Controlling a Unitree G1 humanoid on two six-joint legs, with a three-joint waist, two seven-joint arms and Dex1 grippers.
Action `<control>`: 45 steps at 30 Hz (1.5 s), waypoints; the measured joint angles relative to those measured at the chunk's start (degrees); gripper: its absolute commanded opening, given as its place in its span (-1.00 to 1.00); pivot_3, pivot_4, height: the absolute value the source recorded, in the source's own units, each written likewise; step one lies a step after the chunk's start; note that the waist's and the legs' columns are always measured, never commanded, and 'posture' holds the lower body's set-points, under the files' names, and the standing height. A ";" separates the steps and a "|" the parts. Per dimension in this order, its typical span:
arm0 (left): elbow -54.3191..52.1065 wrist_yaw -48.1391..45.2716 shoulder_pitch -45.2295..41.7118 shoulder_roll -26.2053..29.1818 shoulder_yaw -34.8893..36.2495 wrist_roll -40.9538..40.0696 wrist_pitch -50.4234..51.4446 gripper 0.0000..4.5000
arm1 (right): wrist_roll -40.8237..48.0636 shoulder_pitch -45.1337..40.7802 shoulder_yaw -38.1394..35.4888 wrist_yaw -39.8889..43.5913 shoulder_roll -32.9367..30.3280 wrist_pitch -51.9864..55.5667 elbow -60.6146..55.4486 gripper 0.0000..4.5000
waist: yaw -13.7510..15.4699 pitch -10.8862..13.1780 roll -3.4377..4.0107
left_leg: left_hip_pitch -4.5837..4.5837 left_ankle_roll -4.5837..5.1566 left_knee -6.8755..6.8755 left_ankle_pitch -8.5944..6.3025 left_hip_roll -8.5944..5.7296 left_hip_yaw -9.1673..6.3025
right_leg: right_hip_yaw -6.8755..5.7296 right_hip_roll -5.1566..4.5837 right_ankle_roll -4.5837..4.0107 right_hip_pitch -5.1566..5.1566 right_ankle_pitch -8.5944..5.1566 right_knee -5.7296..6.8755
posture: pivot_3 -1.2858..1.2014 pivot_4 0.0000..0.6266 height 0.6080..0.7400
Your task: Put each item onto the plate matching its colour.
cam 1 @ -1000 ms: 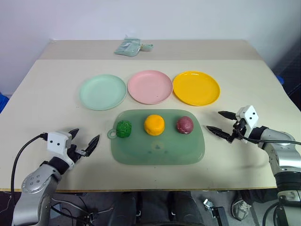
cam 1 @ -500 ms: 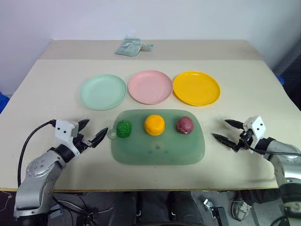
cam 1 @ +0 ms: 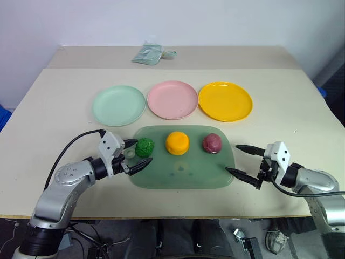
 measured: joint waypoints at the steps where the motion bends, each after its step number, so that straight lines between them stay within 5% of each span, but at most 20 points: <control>1: 0.97 0.19 -0.49 -0.37 -0.33 0.64 -0.18 0.89 | 0.00 -0.01 0.10 -0.54 0.12 0.65 -0.83 1.00 | 0.07 0.00 0.00 | 0.00 0.00 0.00 0.00 0.00 0.00 | 0.00 0.01 0.00 0.00 0.00 0.00 | 0.03 -0.52 1.00; 7: 2.54 1.11 -1.02 -1.91 -0.62 1.90 -1.00 -0.18 | 0.79 -0.18 0.52 -3.63 0.16 6.03 -6.74 1.00 | 0.74 0.00 0.00 | -0.01 0.00 0.01 0.00 0.01 0.00 | 0.00 0.01 0.00 -0.01 0.00 0.01 | 0.03 -0.52 1.00; 16: 9.62 19.60 -15.28 -10.63 7.17 4.45 -0.47 -0.18 | 2.26 -3.49 1.06 -6.66 0.14 11.85 -11.75 1.00 | 0.98 0.00 -0.06 | -0.06 0.02 0.10 0.02 -0.04 -0.06 | -0.05 0.16 0.03 -0.01 0.02 0.07 | 0.03 -0.52 1.00; 21: 23.94 29.72 -26.57 -12.37 8.27 9.82 0.77 -0.18 | 2.34 -7.86 1.67 -8.32 0.48 14.00 -11.65 1.00 | 0.99 0.02 -0.10 | -0.05 0.03 0.13 0.04 -0.11 0.00 | -0.12 0.22 0.04 -0.04 0.01 0.25 | 0.03 -0.52 1.00; 27: 39.96 32.20 -33.77 -12.80 8.16 12.90 -2.18 0.98 | 2.93 -12.18 2.23 -10.70 1.64 17.20 -11.52 1.00 | 0.98 0.10 -0.26 | -0.14 0.04 0.17 0.05 -0.12 0.02 | -0.14 0.23 0.06 -0.12 0.00 0.44 | 0.03 -0.52 1.00; 34: 38.19 29.09 -29.55 -10.81 7.87 14.11 -9.28 0.98 | 4.85 -12.80 4.17 -12.36 2.45 21.03 -13.23 1.00 | 0.65 0.11 -0.28 | -0.13 -0.02 0.19 0.08 -0.04 0.05 | -0.14 0.25 0.06 -0.15 0.00 0.44 | 0.03 -0.52 1.00; 45: 6.60 2.34 -1.42 -3.65 2.57 2.11 -9.98 0.98 | -0.77 -14.70 9.12 -13.55 4.20 17.65 -9.07 1.00 | 0.53 0.08 -0.28 | -0.15 0.00 0.39 0.03 0.01 0.05 | -0.08 0.13 0.03 -0.17 -0.01 0.40 | 0.03 -0.52 1.00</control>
